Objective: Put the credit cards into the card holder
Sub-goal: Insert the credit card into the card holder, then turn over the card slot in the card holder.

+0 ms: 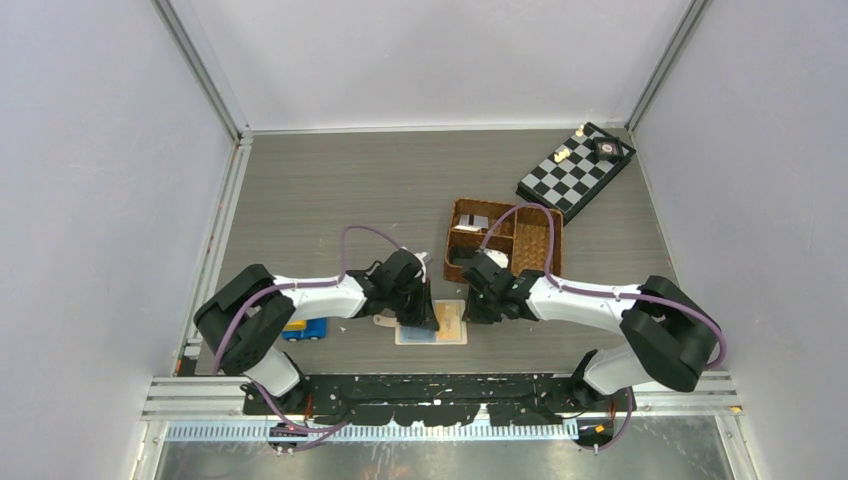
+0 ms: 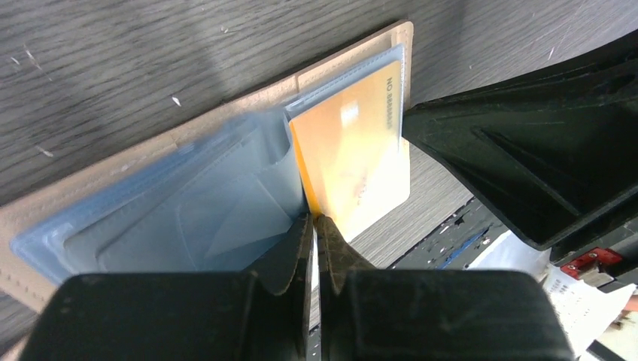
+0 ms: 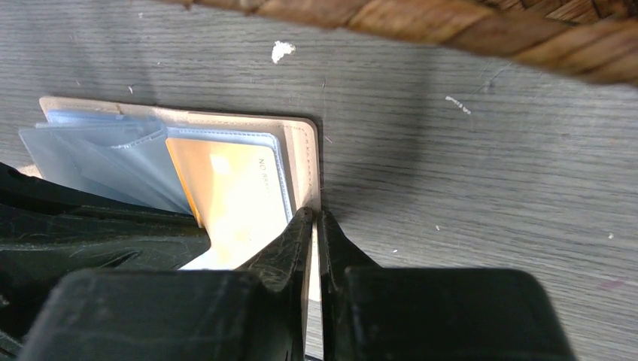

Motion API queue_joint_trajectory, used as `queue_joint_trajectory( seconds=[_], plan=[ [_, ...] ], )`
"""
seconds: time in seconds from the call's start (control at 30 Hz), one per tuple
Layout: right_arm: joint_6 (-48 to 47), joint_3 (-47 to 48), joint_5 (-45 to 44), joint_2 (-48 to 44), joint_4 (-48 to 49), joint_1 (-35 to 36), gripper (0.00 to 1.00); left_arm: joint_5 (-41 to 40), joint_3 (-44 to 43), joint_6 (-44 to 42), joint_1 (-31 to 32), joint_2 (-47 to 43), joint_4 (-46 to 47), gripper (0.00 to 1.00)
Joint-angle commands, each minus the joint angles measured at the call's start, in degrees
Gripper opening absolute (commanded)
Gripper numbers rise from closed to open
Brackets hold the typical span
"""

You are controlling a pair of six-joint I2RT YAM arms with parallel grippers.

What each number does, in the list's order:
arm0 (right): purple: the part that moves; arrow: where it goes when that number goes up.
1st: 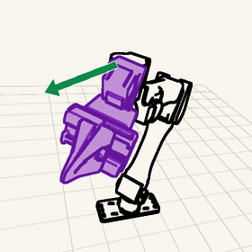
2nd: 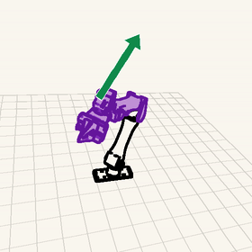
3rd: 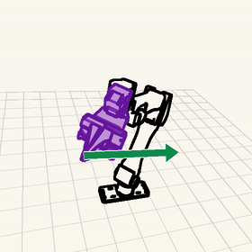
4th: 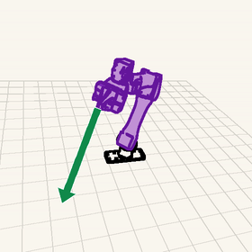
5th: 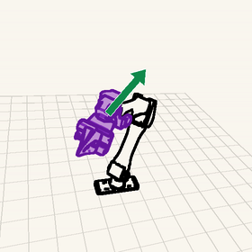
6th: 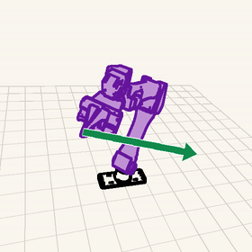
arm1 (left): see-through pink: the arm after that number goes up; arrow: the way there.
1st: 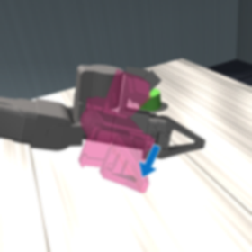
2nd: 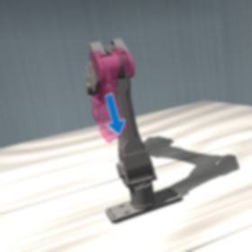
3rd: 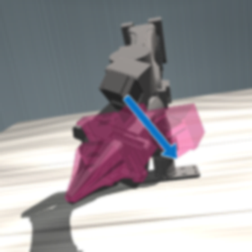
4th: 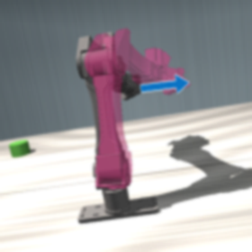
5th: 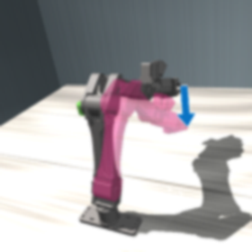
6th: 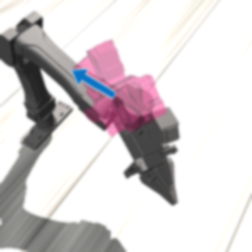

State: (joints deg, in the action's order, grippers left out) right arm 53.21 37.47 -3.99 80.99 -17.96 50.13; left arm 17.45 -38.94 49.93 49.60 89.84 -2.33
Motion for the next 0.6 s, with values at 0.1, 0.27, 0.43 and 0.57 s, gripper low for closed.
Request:
queue_joint_trajectory(
  seconds=[0.1,0.27,0.43,0.57],
  plan=[
    [0.59,0.52,-1.37,-6.87,-2.68,0.40,0.19,-5.44,-4.09,-5.33,0.76,-8.27,-9.50,0.26],
    [0.61,0.55,0.78,-10.71,-0.83,0.39,0.25,-9.90,-5.34,-8.27,0.67,-14.60,-16.66,0.47],
    [1.82,-0.18,3.15,-9.00,2.55,0.40,0.29,-14.41,-4.48,-10.54,-0.85,-16.89,-22.45,0.57],
    [2.33,-1.01,3.20,-6.64,4.26,0.41,0.30,-14.16,-3.33,-11.35,-1.90,-16.15,-23.49,0.62]
  ],
)
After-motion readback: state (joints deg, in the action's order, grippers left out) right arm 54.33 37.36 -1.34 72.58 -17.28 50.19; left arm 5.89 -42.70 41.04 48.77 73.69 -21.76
